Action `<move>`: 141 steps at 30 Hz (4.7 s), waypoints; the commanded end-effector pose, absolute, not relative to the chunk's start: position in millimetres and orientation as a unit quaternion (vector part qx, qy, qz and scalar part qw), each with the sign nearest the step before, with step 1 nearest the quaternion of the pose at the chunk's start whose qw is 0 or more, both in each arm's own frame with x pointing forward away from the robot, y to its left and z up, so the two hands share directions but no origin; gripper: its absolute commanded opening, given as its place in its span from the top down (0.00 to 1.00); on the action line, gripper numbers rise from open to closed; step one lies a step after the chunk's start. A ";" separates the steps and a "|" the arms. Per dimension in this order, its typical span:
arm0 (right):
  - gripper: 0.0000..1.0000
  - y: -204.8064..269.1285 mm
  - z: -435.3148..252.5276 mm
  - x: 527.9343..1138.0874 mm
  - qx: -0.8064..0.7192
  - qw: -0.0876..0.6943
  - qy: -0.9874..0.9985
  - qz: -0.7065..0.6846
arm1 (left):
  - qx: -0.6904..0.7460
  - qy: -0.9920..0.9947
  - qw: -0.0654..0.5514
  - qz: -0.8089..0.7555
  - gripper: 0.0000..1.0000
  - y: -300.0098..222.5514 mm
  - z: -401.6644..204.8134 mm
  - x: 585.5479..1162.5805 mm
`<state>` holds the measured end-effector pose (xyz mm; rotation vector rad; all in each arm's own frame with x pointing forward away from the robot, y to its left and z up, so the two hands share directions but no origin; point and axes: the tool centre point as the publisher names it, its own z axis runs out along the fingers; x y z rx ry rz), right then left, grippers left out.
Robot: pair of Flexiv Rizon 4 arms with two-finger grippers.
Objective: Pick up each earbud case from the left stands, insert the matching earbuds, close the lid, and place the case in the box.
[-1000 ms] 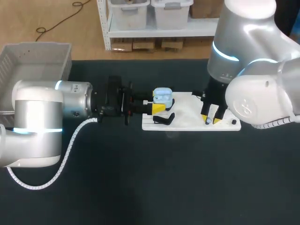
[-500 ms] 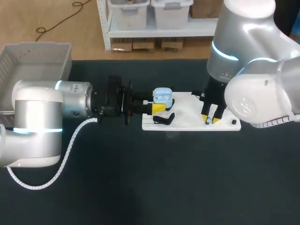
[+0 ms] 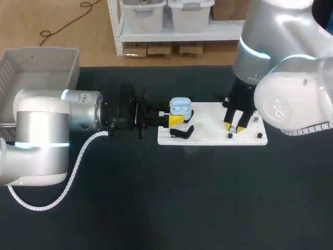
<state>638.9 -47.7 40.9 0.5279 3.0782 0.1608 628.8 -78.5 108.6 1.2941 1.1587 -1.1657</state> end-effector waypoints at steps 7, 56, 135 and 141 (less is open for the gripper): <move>1.00 -40.0 99.9 621.3 0.144 0.013 0.987 0.076 | 0.535 0.479 0.503 -0.481 1.00 -78.4 108.0 627.9; 1.00 62.4 190.3 607.4 -0.101 -0.047 0.993 0.026 | 0.535 0.479 0.503 -0.481 1.00 -78.4 108.0 627.9; 1.00 93.8 151.2 626.0 -0.198 -0.038 0.979 -0.002 | 0.535 0.479 0.503 -0.481 1.00 -78.4 108.0 627.9; 1.00 94.2 151.1 626.2 -0.198 -0.041 0.979 -0.004 | 0.535 0.479 0.503 -0.481 1.00 -78.4 108.0 627.9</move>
